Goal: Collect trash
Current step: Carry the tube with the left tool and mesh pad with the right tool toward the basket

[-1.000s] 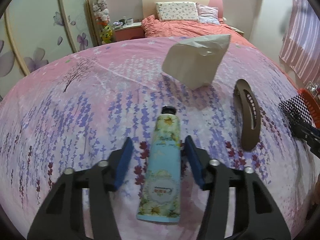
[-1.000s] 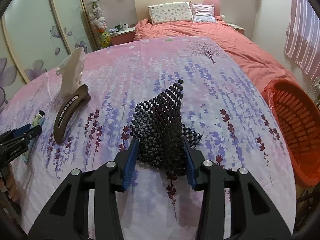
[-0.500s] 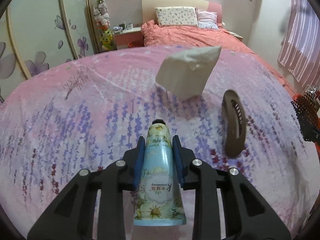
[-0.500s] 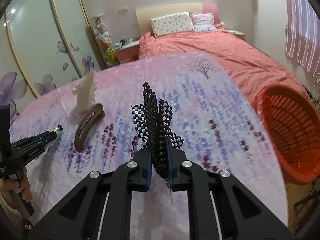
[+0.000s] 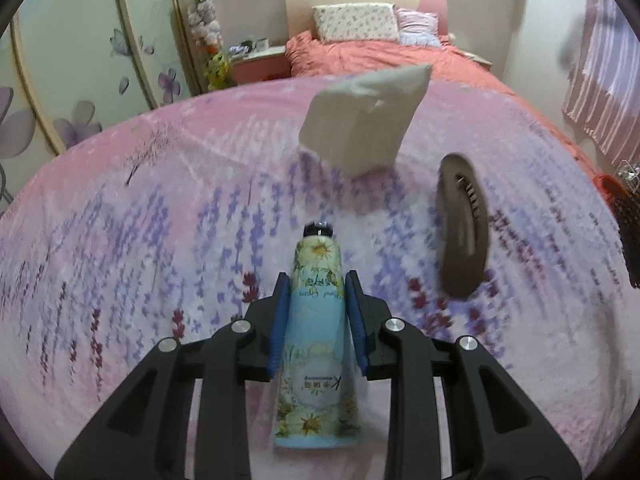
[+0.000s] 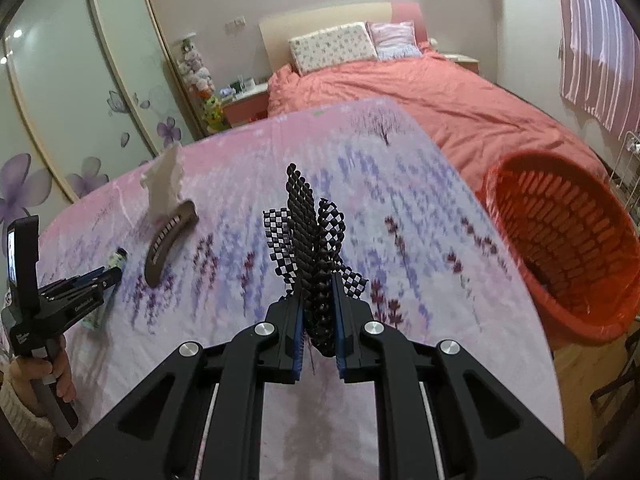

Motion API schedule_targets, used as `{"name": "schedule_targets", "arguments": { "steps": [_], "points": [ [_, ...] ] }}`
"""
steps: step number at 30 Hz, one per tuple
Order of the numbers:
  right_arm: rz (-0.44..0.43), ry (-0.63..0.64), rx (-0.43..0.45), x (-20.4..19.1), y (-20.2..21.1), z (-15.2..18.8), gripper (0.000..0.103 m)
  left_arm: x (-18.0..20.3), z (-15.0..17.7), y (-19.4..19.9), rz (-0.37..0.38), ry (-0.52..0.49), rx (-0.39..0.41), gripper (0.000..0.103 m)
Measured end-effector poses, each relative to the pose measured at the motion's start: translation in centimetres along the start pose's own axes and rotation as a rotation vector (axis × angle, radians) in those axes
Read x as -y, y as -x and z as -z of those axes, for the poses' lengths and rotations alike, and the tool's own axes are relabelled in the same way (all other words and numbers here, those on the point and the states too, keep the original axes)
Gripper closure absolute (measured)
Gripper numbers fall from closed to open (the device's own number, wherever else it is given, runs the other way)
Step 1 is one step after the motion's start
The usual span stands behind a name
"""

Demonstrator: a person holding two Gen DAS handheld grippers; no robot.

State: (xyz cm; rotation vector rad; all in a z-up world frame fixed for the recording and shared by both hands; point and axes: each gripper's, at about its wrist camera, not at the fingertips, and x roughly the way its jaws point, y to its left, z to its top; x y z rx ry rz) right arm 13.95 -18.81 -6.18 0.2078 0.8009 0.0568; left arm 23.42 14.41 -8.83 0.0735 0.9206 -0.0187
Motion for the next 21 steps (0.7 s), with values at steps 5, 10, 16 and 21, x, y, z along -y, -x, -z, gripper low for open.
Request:
{"name": "schedule_targets", "arguments": {
  "steps": [5, 10, 16, 21],
  "points": [
    [-0.006, -0.012, -0.015, 0.2, -0.4, 0.3, 0.091, 0.0, -0.3, -0.5, -0.03, -0.001, 0.014, 0.072],
    [-0.01, -0.014, -0.005, 0.2, 0.2, 0.2, 0.091, -0.4, -0.5, -0.5, -0.017, 0.012, 0.024, 0.076],
    [-0.015, -0.003, 0.029, 0.2, 2.0, -0.5, 0.091, -0.2, -0.8, 3.0, 0.004, 0.01, 0.081, 0.076],
    [-0.018, 0.0, 0.071, 0.4, 4.1, -1.1, 0.091, 1.8, -1.6, 7.2, 0.025, -0.015, 0.139, 0.076]
  ]
}}
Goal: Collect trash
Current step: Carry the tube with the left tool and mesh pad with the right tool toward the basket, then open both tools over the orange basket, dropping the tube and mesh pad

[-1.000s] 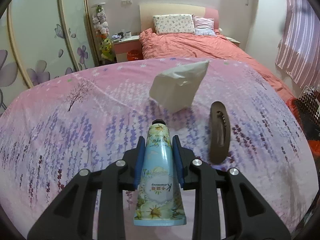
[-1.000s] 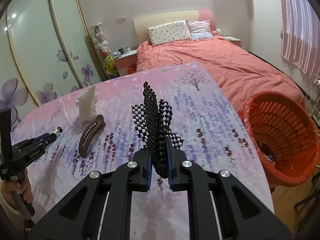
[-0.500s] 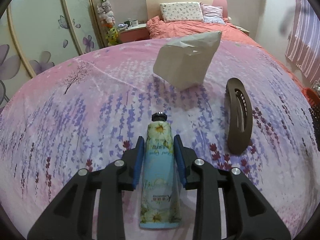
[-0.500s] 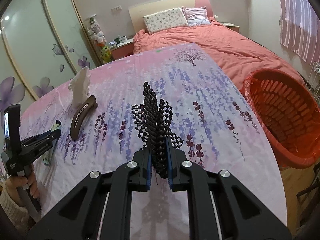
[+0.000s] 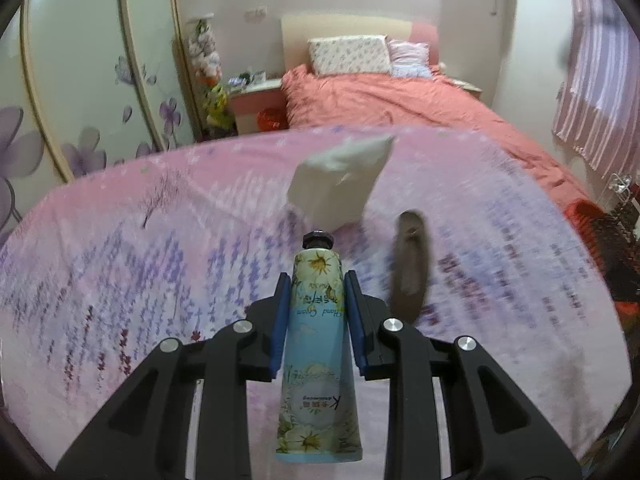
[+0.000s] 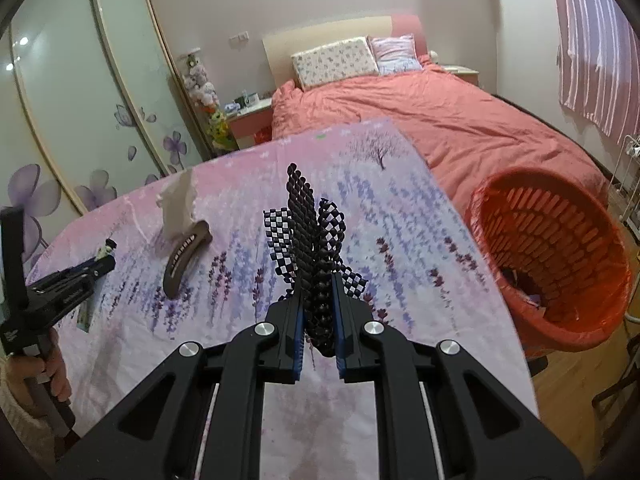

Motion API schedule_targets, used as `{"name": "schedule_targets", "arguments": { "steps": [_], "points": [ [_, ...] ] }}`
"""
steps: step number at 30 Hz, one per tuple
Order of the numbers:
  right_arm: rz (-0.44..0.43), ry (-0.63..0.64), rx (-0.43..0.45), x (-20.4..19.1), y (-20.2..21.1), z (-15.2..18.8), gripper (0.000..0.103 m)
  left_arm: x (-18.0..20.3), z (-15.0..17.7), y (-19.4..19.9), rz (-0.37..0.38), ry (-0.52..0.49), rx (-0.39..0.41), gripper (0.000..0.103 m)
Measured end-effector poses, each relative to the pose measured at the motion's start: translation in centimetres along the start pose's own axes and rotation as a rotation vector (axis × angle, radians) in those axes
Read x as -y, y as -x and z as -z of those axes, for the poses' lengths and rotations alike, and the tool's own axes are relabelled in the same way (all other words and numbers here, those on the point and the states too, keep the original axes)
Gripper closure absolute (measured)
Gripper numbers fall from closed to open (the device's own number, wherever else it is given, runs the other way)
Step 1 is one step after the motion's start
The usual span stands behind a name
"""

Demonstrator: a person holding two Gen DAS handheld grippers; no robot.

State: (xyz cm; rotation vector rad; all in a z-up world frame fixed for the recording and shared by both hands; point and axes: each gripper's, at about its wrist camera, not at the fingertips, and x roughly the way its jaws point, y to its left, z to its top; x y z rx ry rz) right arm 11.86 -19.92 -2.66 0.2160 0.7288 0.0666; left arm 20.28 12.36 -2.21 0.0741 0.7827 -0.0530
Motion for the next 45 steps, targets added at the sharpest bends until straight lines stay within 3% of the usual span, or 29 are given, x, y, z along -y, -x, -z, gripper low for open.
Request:
{"name": "schedule_targets", "arguments": {
  "steps": [12, 23, 34, 41, 43, 44, 45],
  "points": [
    [0.031, -0.027, 0.085, 3.4, 4.2, -0.9, 0.091, 9.3, -2.9, 6.6, 0.088, -0.12, 0.104, 0.076],
    [0.104, -0.108, 0.137, 10.4, 6.2, -2.0, 0.091, 20.9, -4.6, 7.9, 0.296, -0.208, 0.134, 0.076],
    [0.139, -0.242, 0.131, 19.3, 4.5, -2.8, 0.091, 34.4, -4.5, 3.7, 0.474, -0.317, 0.065, 0.076],
    [0.128, -0.333, 0.113, 23.8, 2.2, -3.2, 0.089, 40.6, -4.6, -0.9, 0.497, -0.373, -0.009, 0.075],
    [0.121, -0.352, 0.101, 24.8, 1.5, -3.2, 0.082, 41.2, -4.4, -2.3, 0.47, -0.376, -0.024, 0.066],
    [0.125, -0.362, 0.094, 25.3, 1.1, -3.1, 0.078, 41.3, -4.4, -3.0, 0.454, -0.373, -0.03, 0.056],
    [0.127, -0.369, 0.087, 25.5, 0.8, -3.0, 0.069, 41.2, -4.4, -3.3, 0.445, -0.37, -0.033, 0.053]
  ]
}}
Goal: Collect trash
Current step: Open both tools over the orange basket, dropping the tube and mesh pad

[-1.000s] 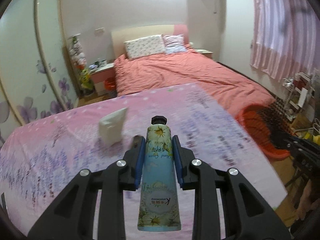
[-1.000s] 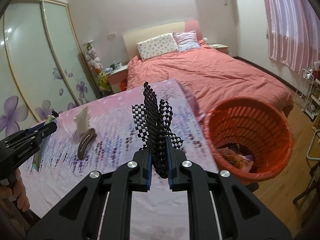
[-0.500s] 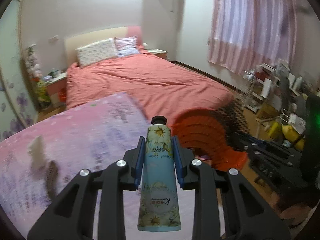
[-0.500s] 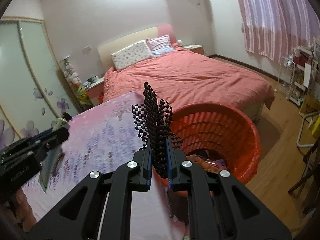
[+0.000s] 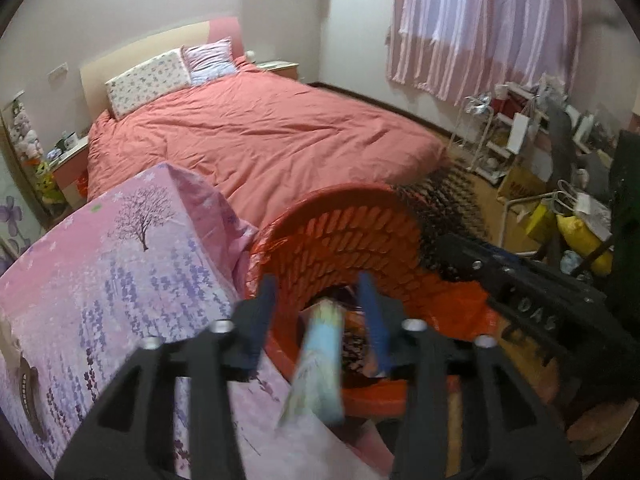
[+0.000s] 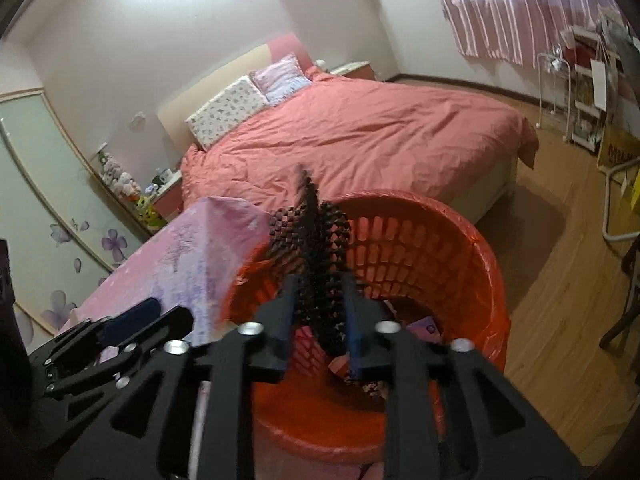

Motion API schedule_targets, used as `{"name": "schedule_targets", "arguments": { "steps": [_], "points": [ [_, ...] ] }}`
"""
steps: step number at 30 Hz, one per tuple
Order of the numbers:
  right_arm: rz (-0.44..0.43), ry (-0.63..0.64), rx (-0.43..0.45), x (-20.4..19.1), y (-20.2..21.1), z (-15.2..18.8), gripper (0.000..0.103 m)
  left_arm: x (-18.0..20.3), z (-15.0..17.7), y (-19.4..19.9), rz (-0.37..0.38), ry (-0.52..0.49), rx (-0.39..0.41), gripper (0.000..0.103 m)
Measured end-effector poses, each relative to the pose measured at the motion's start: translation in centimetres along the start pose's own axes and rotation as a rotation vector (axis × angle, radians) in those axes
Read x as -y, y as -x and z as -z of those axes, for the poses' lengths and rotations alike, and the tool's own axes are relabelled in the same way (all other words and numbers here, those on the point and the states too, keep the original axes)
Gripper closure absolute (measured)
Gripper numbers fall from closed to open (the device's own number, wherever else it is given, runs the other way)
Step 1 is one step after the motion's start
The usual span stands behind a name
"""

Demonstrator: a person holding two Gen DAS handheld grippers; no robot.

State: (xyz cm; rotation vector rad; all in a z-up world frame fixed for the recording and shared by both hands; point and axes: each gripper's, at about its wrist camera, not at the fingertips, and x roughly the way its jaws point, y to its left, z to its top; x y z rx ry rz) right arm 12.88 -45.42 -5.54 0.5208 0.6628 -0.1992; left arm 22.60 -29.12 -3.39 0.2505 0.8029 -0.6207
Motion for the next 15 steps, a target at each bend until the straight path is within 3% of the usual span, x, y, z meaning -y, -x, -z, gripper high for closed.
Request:
{"name": "schedule_targets", "arguments": {
  "steps": [4, 15],
  "points": [
    [0.013, -0.011, -0.02, 0.9, -0.9, 0.8, 0.044, -1.6, 0.7, -0.9, -0.036, 0.021, -0.014, 0.049],
    [0.056, 0.031, -0.042, 0.0, -0.6, 2.0, 0.034, -7.4, 4.1, 0.9, -0.15, 0.076, -0.037, 0.033]
  ]
}}
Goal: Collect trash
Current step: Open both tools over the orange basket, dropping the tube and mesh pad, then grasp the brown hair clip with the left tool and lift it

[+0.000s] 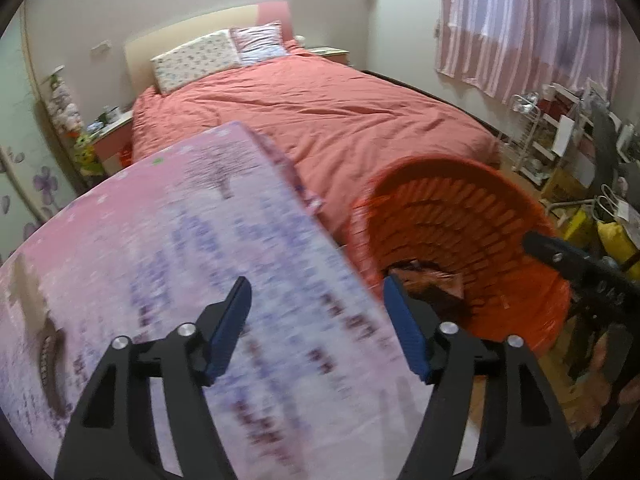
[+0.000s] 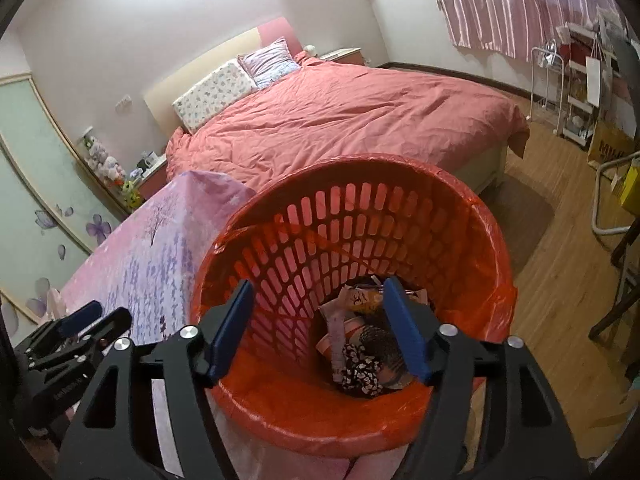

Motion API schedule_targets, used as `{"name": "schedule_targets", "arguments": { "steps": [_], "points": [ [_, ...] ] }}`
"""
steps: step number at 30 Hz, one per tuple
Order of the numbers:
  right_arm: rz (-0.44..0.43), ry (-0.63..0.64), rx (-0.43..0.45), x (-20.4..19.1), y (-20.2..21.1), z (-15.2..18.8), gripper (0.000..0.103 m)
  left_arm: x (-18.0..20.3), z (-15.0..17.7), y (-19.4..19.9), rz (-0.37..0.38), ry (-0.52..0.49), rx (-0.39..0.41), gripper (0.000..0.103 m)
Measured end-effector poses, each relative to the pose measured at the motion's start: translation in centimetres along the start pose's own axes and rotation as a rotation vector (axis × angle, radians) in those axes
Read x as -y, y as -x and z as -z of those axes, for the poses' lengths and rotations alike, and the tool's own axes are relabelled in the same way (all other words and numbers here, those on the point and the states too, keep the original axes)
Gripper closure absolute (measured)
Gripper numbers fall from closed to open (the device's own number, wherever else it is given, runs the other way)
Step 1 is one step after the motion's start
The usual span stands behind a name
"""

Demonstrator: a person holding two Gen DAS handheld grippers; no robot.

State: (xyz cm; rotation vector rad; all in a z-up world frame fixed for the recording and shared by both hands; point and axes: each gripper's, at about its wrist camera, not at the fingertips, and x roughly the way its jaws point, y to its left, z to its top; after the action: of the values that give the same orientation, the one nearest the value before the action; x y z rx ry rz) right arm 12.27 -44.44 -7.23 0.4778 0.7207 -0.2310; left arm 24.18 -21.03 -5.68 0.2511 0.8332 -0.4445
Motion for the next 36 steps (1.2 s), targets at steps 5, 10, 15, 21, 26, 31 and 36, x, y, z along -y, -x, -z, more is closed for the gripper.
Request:
{"name": "schedule_targets", "arguments": {
  "steps": [5, 10, 15, 21, 26, 31, 36],
  "points": [
    [0.019, 0.073, 0.019, -2.4, 0.9, 1.2, 0.03, -5.7, 2.7, 2.1, -0.085, 0.043, 0.003, 0.025],
    [0.045, 0.161, 0.025, -5.6, 1.3, 2.7, 0.019, -12.3, 5.6, 4.7, -0.231, 0.104, 0.017, 0.024],
    [0.044, 0.22, 0.012, -8.4, 1.2, 4.4, 0.015, -19.6, 8.3, 5.9, -0.358, 0.222, 0.007, 0.024],
    [0.021, 0.275, 0.007, -11.3, 1.6, 5.8, 0.011, -23.5, 9.7, 5.7, -0.365, 0.303, -0.024, 0.024],
    [-0.019, 0.292, -0.014, -13.1, 1.7, 6.7, 0.011, -24.6, 9.9, 6.5, -0.352, 0.329, 0.004, 0.024],
    [-0.05, 0.3, -0.049, -14.8, 1.1, 7.6, 0.01, -23.5, 9.1, 4.5, -0.354, 0.281, -0.037, 0.031],
    [-0.06, 0.312, -0.064, -15.8, 1.0, 8.1, 0.01, -24.2, 8.7, 2.3, -0.319, 0.302, -0.076, 0.061]
  ]
}}
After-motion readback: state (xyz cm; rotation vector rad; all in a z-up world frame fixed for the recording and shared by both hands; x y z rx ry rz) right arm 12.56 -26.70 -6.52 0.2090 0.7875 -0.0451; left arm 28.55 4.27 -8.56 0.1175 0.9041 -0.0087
